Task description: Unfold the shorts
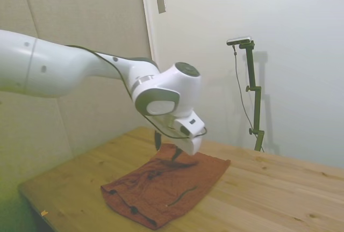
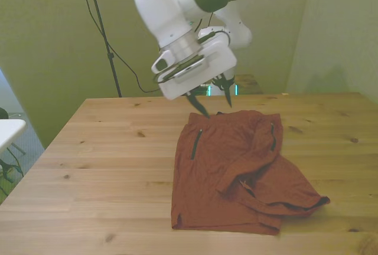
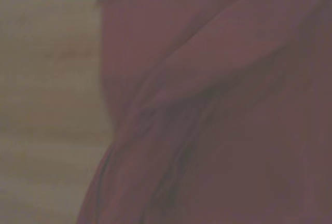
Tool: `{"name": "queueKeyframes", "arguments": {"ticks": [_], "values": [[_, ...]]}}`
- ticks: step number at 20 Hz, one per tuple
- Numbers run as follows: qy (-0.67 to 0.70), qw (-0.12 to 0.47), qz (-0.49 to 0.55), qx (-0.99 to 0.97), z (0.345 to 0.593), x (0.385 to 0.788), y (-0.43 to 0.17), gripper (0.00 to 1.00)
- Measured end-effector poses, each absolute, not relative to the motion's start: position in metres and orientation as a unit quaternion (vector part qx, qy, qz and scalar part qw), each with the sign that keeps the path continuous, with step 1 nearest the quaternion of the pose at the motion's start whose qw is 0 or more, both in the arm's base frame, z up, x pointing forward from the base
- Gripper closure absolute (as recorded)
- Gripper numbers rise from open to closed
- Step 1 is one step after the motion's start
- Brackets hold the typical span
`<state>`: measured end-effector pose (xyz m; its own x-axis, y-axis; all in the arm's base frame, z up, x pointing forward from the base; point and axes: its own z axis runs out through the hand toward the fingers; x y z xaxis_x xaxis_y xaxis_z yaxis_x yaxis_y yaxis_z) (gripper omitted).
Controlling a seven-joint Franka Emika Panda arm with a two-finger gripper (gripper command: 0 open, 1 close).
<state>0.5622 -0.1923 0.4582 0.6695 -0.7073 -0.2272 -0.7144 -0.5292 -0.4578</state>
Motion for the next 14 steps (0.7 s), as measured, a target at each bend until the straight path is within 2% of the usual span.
{"name": "queueKeyframes", "arguments": {"ticks": [4, 6, 10, 14], "values": [[0.461, 0.335, 0.001, -0.822, 0.434, 0.600, -0.225, 0.00], [0.476, 0.351, 0.009, -0.807, 0.417, 0.615, -0.229, 0.00], [0.517, 0.345, 0.032, -0.783, 0.389, 0.637, -0.223, 0.00], [0.527, 0.345, 0.034, -0.776, 0.382, 0.641, -0.219, 0.00]]}}
